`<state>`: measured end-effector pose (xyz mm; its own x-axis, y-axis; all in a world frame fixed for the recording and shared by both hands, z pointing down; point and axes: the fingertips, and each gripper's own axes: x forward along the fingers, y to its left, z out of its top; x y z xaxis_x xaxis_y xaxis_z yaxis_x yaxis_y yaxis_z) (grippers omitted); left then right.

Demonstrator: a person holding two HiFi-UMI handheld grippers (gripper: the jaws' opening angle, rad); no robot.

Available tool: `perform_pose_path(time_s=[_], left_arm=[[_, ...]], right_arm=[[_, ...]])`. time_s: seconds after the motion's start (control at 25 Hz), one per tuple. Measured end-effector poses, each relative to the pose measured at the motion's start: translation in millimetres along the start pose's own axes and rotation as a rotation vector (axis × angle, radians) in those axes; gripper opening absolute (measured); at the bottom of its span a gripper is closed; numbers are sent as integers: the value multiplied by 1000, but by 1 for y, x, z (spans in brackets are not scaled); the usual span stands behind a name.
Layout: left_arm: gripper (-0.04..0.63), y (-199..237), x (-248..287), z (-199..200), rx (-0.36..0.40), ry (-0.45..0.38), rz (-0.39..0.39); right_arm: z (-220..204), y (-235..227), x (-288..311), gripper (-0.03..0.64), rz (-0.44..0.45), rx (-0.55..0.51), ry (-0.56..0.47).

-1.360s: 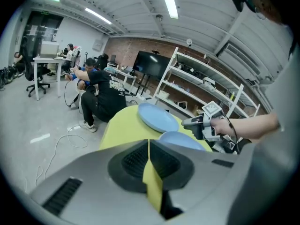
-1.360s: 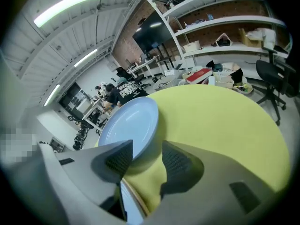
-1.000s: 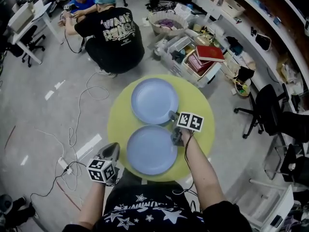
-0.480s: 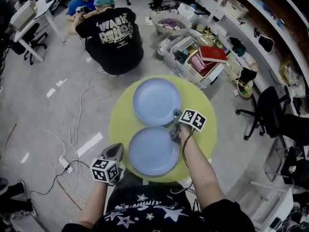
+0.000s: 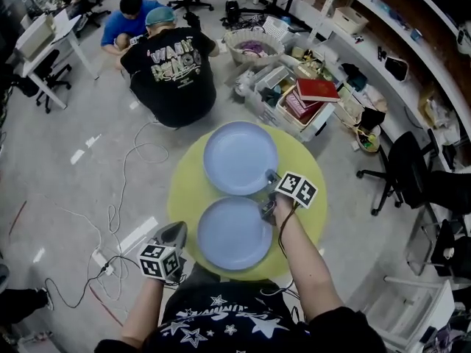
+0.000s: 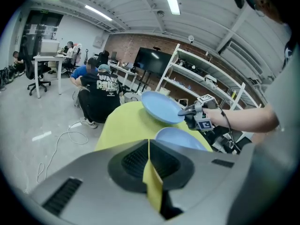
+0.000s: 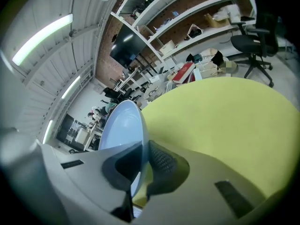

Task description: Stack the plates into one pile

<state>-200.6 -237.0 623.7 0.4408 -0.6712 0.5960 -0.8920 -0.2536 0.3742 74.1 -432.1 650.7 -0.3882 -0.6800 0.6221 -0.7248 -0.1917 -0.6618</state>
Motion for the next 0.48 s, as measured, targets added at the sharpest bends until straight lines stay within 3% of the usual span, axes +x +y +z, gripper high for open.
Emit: perform_pose_path(time_s=[0.2,0.48], left_arm=[[20,-6,3,10,11,-28,-18],[20,-16,-2,4,21,-36,-41]], right_arm=[[-3,10,-32,31,54,-40,12],[-54,-1,-71,31,81,-94,119]])
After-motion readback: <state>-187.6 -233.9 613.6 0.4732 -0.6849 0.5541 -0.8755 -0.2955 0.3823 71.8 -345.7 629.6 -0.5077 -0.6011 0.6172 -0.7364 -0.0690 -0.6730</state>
